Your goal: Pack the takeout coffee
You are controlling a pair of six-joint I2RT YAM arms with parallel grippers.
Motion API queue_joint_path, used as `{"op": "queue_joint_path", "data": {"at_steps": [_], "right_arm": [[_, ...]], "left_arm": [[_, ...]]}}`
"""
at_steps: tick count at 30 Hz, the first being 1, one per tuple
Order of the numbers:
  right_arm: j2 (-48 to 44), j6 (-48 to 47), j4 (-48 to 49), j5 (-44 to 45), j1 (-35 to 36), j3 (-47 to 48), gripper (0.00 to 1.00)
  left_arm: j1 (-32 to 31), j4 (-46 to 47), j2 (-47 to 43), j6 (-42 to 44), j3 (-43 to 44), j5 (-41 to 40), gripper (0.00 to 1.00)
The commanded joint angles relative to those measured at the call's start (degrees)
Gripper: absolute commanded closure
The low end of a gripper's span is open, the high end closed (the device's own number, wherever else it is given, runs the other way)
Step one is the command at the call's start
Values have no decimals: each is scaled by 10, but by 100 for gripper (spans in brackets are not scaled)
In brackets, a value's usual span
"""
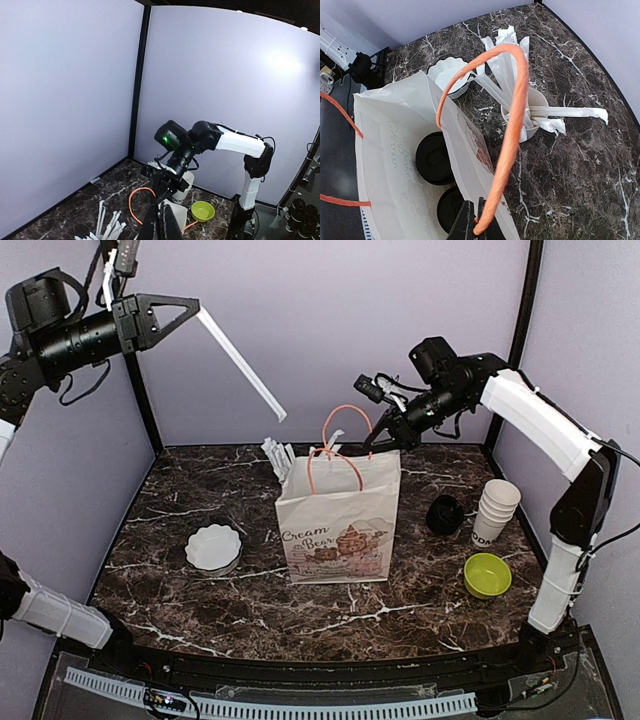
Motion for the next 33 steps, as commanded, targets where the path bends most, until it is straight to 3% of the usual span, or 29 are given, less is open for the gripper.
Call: {"op": "queue_joint_path", "data": {"at_steps": [1, 8, 15, 26, 32, 33], "right_arm": [[6, 5, 5, 5, 4, 18, 97], [5, 4, 3, -1, 9, 17, 97], [-2, 2, 3, 0, 12, 12, 97], [3, 0, 2, 0, 12, 13, 97], [8, 0, 1, -3, 12, 18, 97], [8, 0, 1, -3, 12, 18, 97]], "left_arm": [[-14, 72, 13, -79, -88, 77, 100], [-81, 116, 51, -63, -132, 46, 100], [-107, 141, 118, -65, -142, 40, 100], [-137, 374, 168, -206, -247, 71, 100], [-147, 386, 166, -236, -299, 68, 100], [-147, 375, 160, -225, -300, 63, 96]]}}
